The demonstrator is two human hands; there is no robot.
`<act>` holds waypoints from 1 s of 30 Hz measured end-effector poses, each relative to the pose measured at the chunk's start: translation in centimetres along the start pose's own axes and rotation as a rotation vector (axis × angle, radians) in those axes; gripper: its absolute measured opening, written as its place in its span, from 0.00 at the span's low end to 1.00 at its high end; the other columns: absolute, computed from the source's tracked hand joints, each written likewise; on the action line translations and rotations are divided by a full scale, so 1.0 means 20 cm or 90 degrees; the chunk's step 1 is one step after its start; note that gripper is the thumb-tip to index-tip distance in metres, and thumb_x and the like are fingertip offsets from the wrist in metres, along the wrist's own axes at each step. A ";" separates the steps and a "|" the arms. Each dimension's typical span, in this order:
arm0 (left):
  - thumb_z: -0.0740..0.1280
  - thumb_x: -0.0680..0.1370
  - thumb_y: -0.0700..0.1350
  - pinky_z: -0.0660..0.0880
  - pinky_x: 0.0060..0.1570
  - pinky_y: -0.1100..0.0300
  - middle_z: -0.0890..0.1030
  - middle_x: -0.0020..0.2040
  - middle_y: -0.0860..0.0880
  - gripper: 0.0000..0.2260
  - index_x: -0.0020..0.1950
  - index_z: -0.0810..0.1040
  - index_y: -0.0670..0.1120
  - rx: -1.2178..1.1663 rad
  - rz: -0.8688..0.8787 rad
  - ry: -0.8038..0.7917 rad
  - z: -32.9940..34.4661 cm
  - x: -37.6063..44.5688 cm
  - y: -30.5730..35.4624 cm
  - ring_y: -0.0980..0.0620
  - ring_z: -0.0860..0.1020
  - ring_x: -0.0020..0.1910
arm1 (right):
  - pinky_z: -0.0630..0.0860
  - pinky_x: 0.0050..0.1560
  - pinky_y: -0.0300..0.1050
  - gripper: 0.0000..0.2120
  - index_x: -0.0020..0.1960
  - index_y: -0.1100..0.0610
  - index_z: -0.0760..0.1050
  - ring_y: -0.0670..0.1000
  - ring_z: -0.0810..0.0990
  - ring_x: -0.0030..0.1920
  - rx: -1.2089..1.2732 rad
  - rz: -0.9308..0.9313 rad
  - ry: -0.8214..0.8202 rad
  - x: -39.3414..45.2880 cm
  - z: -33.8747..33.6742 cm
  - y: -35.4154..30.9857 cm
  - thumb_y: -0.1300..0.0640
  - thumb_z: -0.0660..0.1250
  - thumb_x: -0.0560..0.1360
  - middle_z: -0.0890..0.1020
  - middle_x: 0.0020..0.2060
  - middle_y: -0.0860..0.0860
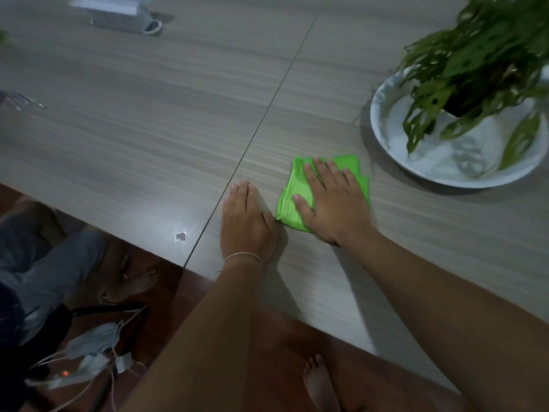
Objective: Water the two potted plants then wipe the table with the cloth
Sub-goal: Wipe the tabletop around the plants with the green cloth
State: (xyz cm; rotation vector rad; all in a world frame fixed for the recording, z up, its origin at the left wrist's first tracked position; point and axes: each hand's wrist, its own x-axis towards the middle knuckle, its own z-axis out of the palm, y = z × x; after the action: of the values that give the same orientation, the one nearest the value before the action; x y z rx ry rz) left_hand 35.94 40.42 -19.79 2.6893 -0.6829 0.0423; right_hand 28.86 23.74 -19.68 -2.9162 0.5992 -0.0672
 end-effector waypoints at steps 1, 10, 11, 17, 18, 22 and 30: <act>0.48 0.76 0.47 0.59 0.76 0.45 0.70 0.73 0.37 0.29 0.72 0.69 0.35 0.003 0.002 -0.001 0.00 0.01 0.00 0.38 0.63 0.76 | 0.55 0.79 0.58 0.36 0.81 0.53 0.60 0.56 0.58 0.81 0.003 0.003 0.003 -0.04 -0.01 0.01 0.34 0.47 0.79 0.61 0.81 0.54; 0.50 0.76 0.51 0.56 0.77 0.45 0.67 0.76 0.40 0.30 0.75 0.68 0.39 0.007 0.114 -0.057 0.01 -0.01 -0.01 0.40 0.61 0.77 | 0.53 0.80 0.58 0.36 0.81 0.53 0.61 0.56 0.58 0.81 -0.007 0.139 0.029 -0.49 -0.03 0.13 0.34 0.49 0.80 0.62 0.80 0.54; 0.50 0.76 0.51 0.55 0.77 0.46 0.66 0.76 0.40 0.30 0.75 0.68 0.39 0.004 0.136 -0.067 0.01 -0.01 -0.01 0.40 0.61 0.77 | 0.53 0.80 0.58 0.36 0.81 0.53 0.60 0.56 0.58 0.81 -0.004 0.153 0.030 -0.52 -0.03 0.14 0.34 0.49 0.80 0.62 0.80 0.54; 0.55 0.79 0.50 0.52 0.79 0.49 0.62 0.78 0.42 0.28 0.77 0.63 0.39 0.021 0.198 -0.100 0.00 -0.01 -0.02 0.45 0.57 0.79 | 0.55 0.80 0.58 0.36 0.81 0.53 0.60 0.57 0.60 0.80 -0.025 0.195 0.032 -0.63 -0.04 0.28 0.33 0.49 0.79 0.63 0.80 0.55; 0.56 0.79 0.50 0.51 0.79 0.49 0.62 0.79 0.42 0.28 0.78 0.62 0.39 0.027 0.204 -0.102 0.00 -0.01 -0.03 0.45 0.56 0.79 | 0.56 0.79 0.59 0.36 0.80 0.53 0.62 0.58 0.61 0.79 -0.032 0.212 0.044 -0.64 -0.04 0.31 0.34 0.50 0.79 0.65 0.79 0.56; 0.54 0.79 0.51 0.52 0.79 0.49 0.60 0.79 0.42 0.29 0.78 0.60 0.39 0.033 0.208 -0.105 0.01 -0.02 -0.05 0.46 0.55 0.79 | 0.57 0.78 0.61 0.37 0.79 0.56 0.63 0.61 0.63 0.78 -0.047 0.257 0.059 -0.65 -0.03 0.35 0.34 0.50 0.78 0.65 0.79 0.59; 0.46 0.76 0.53 0.54 0.78 0.49 0.64 0.77 0.42 0.33 0.76 0.65 0.40 -0.007 0.183 -0.074 0.02 -0.03 -0.03 0.45 0.58 0.78 | 0.49 0.79 0.63 0.42 0.82 0.55 0.54 0.59 0.53 0.81 -0.034 0.254 0.017 -0.32 0.00 0.14 0.31 0.42 0.76 0.57 0.82 0.56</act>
State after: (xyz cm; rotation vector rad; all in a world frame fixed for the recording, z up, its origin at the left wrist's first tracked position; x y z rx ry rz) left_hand 35.61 40.95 -20.46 2.5770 -1.0975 -0.0435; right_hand 21.81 23.77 -20.24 -2.7859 1.1885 -0.0406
